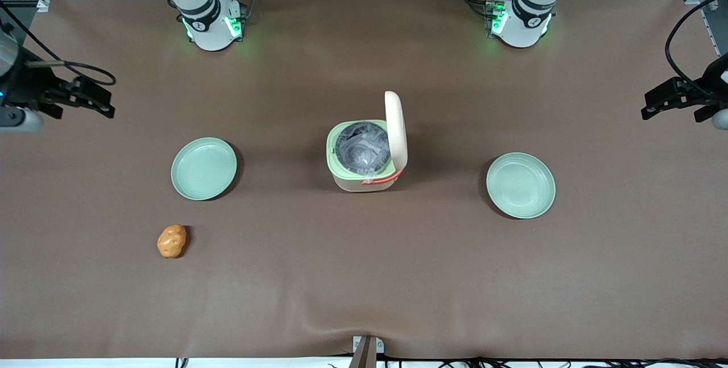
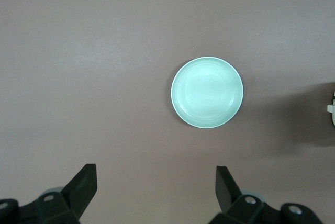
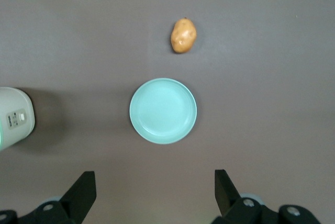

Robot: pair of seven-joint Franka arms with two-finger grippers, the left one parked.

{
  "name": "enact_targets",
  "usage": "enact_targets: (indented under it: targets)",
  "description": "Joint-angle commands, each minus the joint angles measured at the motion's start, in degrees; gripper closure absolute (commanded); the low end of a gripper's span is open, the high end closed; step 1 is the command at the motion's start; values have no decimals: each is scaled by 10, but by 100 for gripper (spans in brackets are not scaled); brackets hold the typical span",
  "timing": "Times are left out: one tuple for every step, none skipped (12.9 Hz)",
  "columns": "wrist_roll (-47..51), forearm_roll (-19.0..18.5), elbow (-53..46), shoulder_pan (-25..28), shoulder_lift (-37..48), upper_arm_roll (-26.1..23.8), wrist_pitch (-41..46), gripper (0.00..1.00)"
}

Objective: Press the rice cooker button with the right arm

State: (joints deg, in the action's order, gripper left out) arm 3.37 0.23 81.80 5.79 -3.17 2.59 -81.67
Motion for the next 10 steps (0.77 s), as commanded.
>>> enact_targets:
  targets:
    - [-7,6,12,-14,40,-9,26,0]
    - [-9,6,16,-20,46,-7,29,0]
    - [-9,6,18,-21,49,-7,31,0]
    - [-9,6,23,-22,53,-7,34,0]
    - [-9,6,34,-22,62,-7,32,0]
    - [-9,6,52,-22,74,-7,28,0]
    - [-9,6,71,-22,88,-7,22,0]
    - [-9,6,87,-22,101,-6,14,0]
    - [-9,6,99,-22,109,-6,10,0]
    - [-9,6,104,-23,112,-6,10,0]
